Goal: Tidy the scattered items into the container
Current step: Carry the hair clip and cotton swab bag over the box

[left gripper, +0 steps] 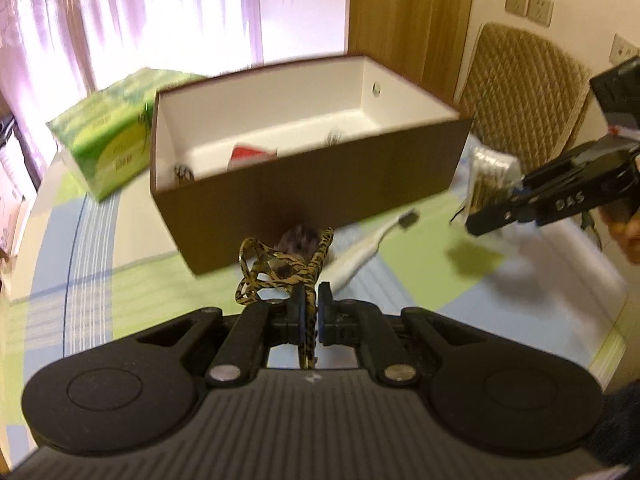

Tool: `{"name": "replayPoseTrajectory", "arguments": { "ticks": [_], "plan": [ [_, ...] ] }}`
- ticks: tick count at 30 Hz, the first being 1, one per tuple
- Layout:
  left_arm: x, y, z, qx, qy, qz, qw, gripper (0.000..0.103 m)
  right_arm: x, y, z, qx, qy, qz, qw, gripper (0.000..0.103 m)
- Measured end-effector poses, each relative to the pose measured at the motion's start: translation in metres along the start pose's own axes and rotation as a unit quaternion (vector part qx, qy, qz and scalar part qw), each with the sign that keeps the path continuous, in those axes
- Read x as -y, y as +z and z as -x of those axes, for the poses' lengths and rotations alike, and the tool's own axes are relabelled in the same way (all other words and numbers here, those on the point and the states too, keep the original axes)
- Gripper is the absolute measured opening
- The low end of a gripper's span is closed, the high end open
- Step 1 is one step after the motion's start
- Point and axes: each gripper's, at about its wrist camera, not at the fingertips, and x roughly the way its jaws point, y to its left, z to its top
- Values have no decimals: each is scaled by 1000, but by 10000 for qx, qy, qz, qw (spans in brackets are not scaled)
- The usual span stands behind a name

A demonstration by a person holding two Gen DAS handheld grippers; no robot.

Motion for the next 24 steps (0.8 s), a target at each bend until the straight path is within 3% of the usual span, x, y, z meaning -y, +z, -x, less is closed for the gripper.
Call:
{"name": "replayPoseTrajectory", "arguments": {
  "ticks": [16, 24],
  "plan": [
    [2, 72, -4, 862, -286, -96, 9958, 3, 8, 62, 29, 790, 18, -36, 9969, 25],
    [-5, 116, -38, 983, -475, -15, 9940, 3, 26, 103, 9, 731, -284, 40, 9969, 25]
  ]
}}
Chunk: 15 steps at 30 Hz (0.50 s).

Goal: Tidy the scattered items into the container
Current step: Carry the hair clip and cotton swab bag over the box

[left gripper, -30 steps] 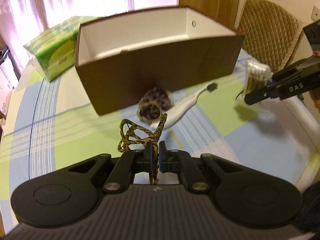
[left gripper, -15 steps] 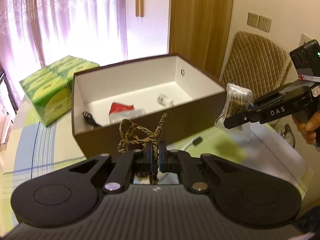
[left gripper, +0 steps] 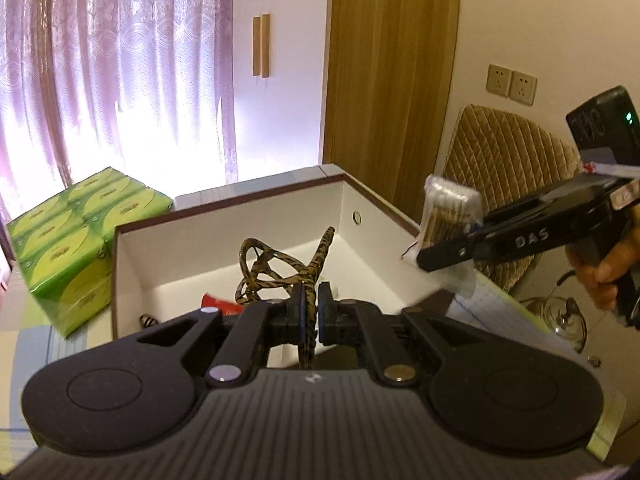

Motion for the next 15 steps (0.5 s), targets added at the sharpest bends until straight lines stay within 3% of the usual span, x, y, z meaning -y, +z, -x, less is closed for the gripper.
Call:
{"name": "replayPoseTrajectory", "arguments": {
  "ticks": [5, 15],
  "plan": [
    [-8, 15, -41, -186, -66, 104, 9998, 3, 22, 15, -35, -319, -281, -68, 9991, 25],
    [-29, 36, -135, -962, -77, 358, 9947, 3, 50, 27, -85, -791, -637, -136, 9947, 25]
  ]
}}
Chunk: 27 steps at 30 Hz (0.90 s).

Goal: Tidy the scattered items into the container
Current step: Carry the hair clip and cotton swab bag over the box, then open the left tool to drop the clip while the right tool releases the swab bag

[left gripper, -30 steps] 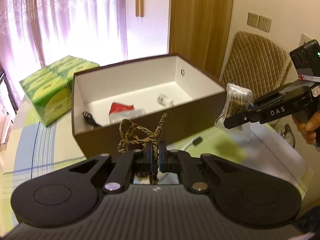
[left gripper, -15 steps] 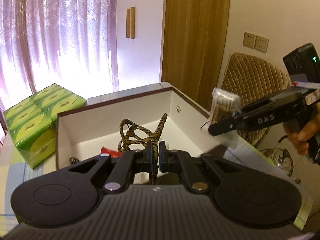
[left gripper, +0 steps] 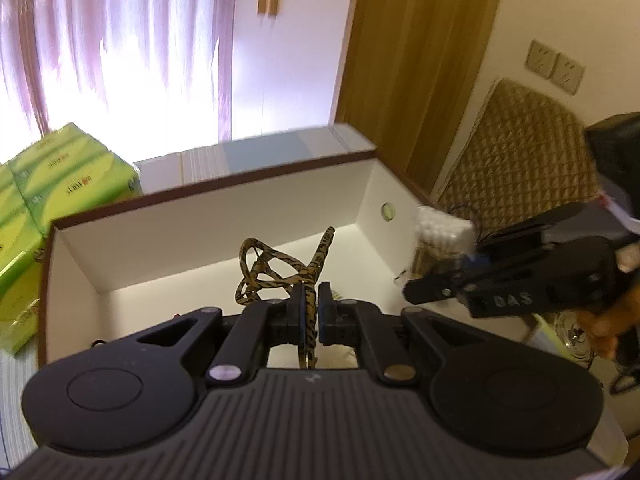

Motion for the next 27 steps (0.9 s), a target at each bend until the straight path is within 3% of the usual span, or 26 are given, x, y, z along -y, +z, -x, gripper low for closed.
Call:
{"name": "replayPoseTrajectory", "arguments": {
  "ticks": [12, 22, 24, 27],
  "plan": [
    [-5, 10, -66, -650, 352, -190, 9971, 7, 1, 10, -12, -61, -162, 160, 9997, 25],
    [-10, 5, -46, -608, 548, -221, 9964, 20, -2, 16, -13, -70, -247, 251, 9994, 26],
    [-12, 4, -41, -606, 651, -217, 9958, 28, -5, 18, -13, -24, -265, 349, 9990, 26],
    [-17, 3, -33, -568, 771, -152, 9953, 32, -12, 20, -13, 38, -328, 557, 9979, 26]
  ]
}}
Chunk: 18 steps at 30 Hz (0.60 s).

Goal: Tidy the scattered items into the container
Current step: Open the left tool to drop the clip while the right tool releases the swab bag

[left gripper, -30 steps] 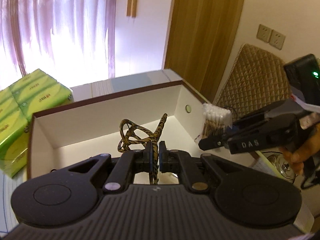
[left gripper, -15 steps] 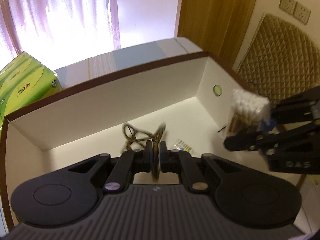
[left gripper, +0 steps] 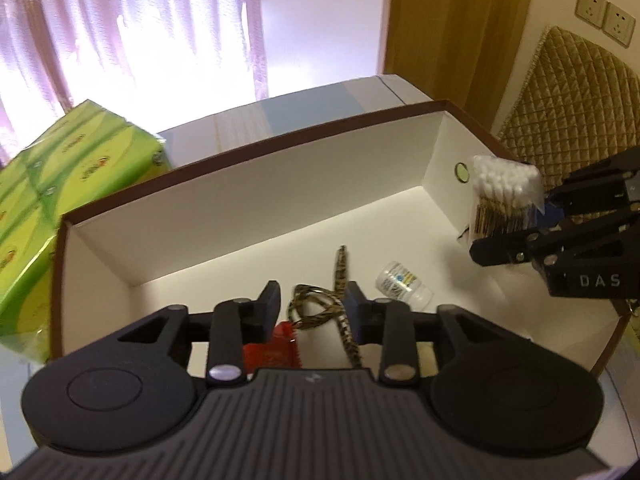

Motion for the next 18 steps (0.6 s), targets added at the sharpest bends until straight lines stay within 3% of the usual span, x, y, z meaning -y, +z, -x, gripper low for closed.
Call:
{"name": "replayPoseTrajectory", "arguments": {
  "ticks": [3, 4, 5, 6, 8, 12, 18],
  "plan": [
    [-6, -1, 7, 11, 86, 96, 9999, 37, -5, 2, 1, 52, -10, 97, 9999, 28],
    [-7, -2, 10, 26, 120, 109, 9999, 39, -6, 2, 1, 86, 27, 102, 9999, 61],
    [-9, -2, 13, 43, 158, 106, 9998, 42, -8, 2, 3, 182, -3, 123, 9998, 86],
    [-9, -3, 16, 59, 201, 97, 9997, 44, -11, 1, 7, 397, -49, 215, 9990, 103],
    [-11, -3, 23, 105, 291, 75, 9995, 48, -17, 1, 13, 601, -49, 429, 9973, 103],
    [-14, -6, 37, 176, 415, 122, 9989, 66, -24, -1, 19, 564, 141, 451, 9973, 103],
    [-13, -17, 56, 198, 530, 204, 9982, 78, -29, -13, 27, 345, 165, 243, 9990, 103]
  ]
}}
